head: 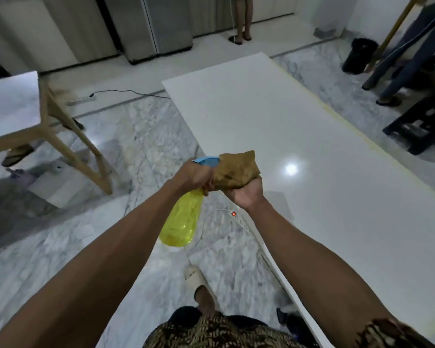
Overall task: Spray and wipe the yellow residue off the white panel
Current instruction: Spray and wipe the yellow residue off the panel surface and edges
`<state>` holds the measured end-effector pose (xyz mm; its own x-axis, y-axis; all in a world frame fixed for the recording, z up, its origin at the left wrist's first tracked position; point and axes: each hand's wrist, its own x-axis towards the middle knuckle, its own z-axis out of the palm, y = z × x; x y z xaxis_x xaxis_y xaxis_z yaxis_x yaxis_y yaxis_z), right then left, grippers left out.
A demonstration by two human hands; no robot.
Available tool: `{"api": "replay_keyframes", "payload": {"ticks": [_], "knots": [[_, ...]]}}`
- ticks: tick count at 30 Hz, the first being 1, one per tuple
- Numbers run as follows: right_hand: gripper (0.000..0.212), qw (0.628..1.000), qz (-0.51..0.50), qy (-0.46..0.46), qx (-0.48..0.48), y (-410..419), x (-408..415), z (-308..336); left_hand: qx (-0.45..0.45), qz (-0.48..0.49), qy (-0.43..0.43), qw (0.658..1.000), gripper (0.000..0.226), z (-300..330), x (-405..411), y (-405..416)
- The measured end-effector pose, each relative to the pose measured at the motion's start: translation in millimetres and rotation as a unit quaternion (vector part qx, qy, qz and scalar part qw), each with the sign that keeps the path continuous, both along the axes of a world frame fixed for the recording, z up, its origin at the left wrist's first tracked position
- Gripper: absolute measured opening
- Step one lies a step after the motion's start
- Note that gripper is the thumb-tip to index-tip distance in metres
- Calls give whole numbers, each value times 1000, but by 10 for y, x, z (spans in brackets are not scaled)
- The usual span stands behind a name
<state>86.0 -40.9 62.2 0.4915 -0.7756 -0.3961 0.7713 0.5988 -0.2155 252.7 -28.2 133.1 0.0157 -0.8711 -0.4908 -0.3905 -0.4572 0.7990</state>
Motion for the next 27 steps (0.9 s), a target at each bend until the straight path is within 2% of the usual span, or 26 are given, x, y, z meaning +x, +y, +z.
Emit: {"api": "replay_keyframes", "payload": {"ticks": [3, 10, 12, 14, 17, 20, 22, 23, 25, 26, 27], "knots": [[76, 1000, 14, 8, -22, -566, 545, 66, -7, 0, -20, 1000, 59, 79, 506, -509], [78, 997, 42, 58, -18, -1706, 1484, 188, -18, 70, -35, 997, 59, 56, 1501, -1516], [77, 997, 49, 61, -6, -2046, 1737, 186, -8, 94, -26, 995, 52, 15, 1729, -1832], [75, 994, 53, 96, -4, -2483, 1985, 127, 6, 122, -21, 992, 44, -37, 1946, -2223], [65, 989, 50, 141, 5, -3352, 2308, -72, -15, 149, 12, 989, 61, -136, 2259, -2847], [49, 961, 49, 271, -12, -4453, 2576, -253, -19, 171, 35, 985, 43, -371, 2637, -3558], [48, 903, 73, 420, -48, -5135, 2718, -281, -13, 170, 19, 985, 36, -495, 2856, -3948], [49, 848, 81, 518, -77, -5482, 2794, -324, -6, 169, 11, 986, 32, -564, 2960, -4144], [49, 696, 95, 689, -178, -6059, 2981, -409, 17, 170, -4, 985, 21, -702, 3140, -4489], [51, 638, 90, 732, -220, -6330, 3105, -480, 32, 170, -11, 985, 22, -791, 3240, -4679], [53, 597, 82, 757, -252, -6585, 3244, -580, 49, 173, -14, 984, 24, -911, 3346, -4870]]}}
